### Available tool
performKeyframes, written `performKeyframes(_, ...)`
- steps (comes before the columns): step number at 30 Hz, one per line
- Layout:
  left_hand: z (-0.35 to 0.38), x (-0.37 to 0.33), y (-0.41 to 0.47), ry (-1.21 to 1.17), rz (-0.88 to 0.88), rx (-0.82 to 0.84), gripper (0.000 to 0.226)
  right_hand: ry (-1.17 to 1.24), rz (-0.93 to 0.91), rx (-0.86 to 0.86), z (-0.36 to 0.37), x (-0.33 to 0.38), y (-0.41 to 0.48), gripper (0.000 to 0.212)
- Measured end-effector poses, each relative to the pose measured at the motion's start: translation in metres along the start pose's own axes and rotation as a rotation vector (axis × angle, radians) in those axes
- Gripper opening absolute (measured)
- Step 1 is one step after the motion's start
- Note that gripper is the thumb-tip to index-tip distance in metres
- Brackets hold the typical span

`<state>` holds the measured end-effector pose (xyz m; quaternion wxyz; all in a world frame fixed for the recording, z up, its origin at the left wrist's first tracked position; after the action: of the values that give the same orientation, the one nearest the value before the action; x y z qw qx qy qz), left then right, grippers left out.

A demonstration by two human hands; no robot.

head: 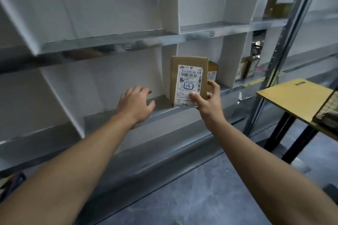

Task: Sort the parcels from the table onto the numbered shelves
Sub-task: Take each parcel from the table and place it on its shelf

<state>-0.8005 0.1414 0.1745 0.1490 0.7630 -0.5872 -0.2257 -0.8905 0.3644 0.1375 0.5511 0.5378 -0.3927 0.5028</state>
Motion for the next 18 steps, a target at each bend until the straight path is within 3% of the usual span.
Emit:
performKeyframes(8, 0.025, -0.078, 0.118, -0.067, 0.184, -0.119, 0.045, 0.046, -0.161, -0.084, -0.037, 0.043, 0.116, 0.060)
performKeyframes(18, 0.029, -0.114, 0.231, -0.068, 0.237, -0.269, 0.047, 0.124, -0.296, -0.054, -0.037, 0.095, 0.240, 0.059)
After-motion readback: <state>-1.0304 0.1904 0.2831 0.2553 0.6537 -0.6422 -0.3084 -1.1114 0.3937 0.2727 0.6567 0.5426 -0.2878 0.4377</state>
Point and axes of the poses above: each hand's wrist, its own y-axis towards the middle knuckle, its own z-axis out of the palm, x = y × z, the point moved 6 cm from there along y, towards the middle knuckle, and after that the axes turned 7 degrees about -x, right-handed, at the moved point
